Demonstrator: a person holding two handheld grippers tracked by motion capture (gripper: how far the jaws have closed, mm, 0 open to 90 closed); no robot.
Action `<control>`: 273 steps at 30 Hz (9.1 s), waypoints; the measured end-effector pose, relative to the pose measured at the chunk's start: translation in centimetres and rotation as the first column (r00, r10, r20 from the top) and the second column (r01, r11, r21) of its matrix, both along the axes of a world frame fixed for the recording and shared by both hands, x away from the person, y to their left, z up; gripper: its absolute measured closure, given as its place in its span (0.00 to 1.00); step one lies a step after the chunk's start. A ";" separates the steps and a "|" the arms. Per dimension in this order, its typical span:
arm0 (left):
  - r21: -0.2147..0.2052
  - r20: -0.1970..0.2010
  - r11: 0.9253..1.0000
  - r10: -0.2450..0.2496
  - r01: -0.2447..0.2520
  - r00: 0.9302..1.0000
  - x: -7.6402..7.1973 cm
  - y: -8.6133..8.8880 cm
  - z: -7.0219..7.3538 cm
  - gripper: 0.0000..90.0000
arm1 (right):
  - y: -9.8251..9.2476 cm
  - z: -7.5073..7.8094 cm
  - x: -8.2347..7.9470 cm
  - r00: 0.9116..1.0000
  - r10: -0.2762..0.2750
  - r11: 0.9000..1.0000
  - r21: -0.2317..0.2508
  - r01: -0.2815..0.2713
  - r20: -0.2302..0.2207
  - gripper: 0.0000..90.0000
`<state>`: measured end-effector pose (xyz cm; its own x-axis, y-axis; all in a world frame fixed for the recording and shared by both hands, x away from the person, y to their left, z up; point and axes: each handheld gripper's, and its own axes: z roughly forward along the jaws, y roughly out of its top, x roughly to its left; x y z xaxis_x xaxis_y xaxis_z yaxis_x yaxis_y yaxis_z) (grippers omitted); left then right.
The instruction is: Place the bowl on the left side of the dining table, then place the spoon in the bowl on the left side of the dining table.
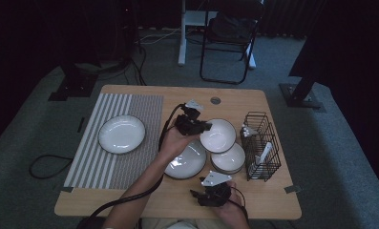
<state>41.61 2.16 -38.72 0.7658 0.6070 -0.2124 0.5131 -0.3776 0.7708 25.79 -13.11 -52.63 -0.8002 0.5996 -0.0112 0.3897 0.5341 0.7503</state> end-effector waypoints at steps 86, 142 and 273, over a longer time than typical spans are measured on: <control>0.061 -0.077 0.728 0.686 -0.683 0.724 1.2 29.3 -7.6 0.91 | 0.1 0.0 -0.1 1.000 0.000 1.000 0.001 0.000 -0.004 0.44; 0.174 -0.030 0.700 0.707 -0.693 0.707 1.6 28.9 -8.6 0.89 | 0.1 0.0 -0.1 1.000 0.000 1.000 0.001 0.000 -0.004 0.44; 0.159 0.204 0.872 0.431 -0.464 0.879 -10.9 17.0 -13.2 0.60 | -10.2 14.7 -1.3 0.927 -0.269 0.959 0.160 0.234 0.262 0.50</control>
<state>30.73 19.13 -51.96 0.4151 0.9086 0.0472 0.5421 -0.2887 0.7892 24.45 -23.30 -37.97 -0.5981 0.7916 -0.1247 0.2647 0.3420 0.9017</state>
